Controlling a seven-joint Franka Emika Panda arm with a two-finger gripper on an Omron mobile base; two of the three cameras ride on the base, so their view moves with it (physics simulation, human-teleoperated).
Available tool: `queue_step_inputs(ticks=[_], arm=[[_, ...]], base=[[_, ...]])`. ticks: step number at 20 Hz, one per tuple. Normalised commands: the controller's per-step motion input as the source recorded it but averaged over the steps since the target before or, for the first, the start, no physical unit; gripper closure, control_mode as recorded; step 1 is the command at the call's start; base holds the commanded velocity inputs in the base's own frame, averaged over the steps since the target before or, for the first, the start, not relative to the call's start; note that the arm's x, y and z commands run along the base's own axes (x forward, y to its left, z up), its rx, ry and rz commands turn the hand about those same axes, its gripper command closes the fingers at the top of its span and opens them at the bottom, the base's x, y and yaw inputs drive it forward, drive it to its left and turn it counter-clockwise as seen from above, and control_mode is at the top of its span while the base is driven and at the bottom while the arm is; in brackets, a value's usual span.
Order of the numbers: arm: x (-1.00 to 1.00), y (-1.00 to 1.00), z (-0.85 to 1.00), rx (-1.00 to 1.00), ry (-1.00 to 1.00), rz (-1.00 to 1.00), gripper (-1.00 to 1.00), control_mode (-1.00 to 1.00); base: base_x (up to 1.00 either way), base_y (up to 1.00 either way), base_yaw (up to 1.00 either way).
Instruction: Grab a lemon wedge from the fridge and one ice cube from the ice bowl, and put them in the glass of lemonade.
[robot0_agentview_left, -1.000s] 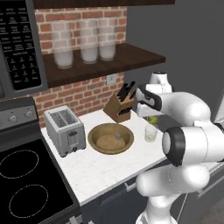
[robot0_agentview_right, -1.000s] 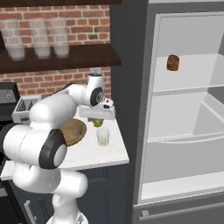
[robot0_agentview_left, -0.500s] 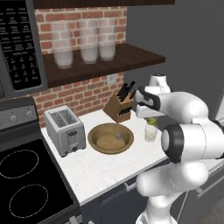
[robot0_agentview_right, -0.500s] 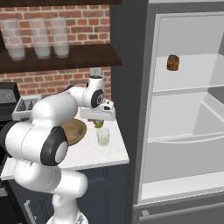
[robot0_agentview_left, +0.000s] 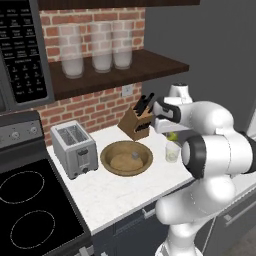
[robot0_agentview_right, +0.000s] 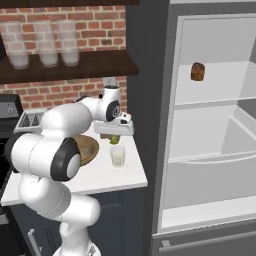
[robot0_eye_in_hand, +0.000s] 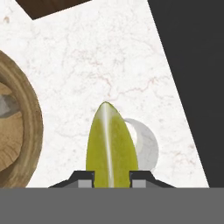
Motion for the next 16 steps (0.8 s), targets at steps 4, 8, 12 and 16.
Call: queue_step_inputs(ticks=[4,8,12,16], arm=[[-0.04,-0.11,-0.06,0.00,-0.02,0.00,1.00,-1.00],[-0.31,0.00,0.00,0.00,-0.13,0.00,1.00,-1.00],[-0.03,0.00,0.00,0.00,-0.12,0.00,1.00,-1.00],[0.04,-0.07,-0.12,0.00,-0.04,0.00,1.00,-1.00]], base=[[0.00,0.00,0.00],[0.00,0.00,0.00],[0.00,0.00,0.00],[0.00,0.00,0.00]])
